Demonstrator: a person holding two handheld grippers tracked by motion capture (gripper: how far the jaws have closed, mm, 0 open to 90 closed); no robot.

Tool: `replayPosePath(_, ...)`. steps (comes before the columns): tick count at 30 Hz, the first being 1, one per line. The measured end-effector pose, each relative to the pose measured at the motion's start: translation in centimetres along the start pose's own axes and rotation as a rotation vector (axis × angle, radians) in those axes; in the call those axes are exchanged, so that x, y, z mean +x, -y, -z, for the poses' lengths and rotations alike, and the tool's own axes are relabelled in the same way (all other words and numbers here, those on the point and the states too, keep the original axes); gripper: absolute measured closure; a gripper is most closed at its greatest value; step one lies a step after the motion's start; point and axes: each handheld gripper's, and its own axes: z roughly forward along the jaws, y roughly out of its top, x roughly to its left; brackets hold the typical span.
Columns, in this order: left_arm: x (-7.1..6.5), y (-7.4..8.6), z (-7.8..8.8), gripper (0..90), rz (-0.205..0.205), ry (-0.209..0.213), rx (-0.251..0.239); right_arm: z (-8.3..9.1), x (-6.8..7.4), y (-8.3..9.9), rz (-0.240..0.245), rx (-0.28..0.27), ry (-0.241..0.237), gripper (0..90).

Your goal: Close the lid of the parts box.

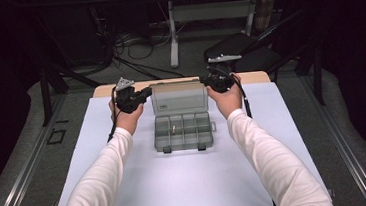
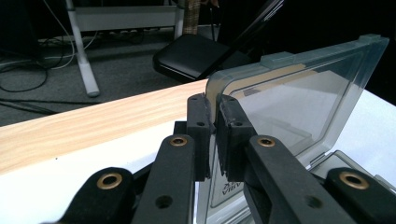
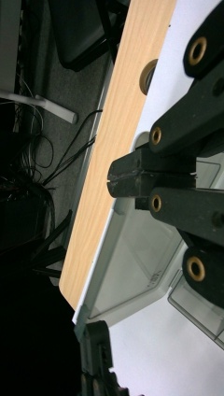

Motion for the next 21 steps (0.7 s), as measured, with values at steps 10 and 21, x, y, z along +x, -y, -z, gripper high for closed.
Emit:
replayPosePath(10, -0.7, 0.3, 0.8, 84.5, -0.024, -0.011, 0.006, -0.6, -0.1, -0.8, -0.005, 0.013, 0.033, 90.0)
replayPosePath(21, -0.9, 0.3, 1.4, 83.8, -0.017, -0.002, 0.017, -1.6, -0.6, -0.3, -0.025, 0.055, 0.023, 90.0)
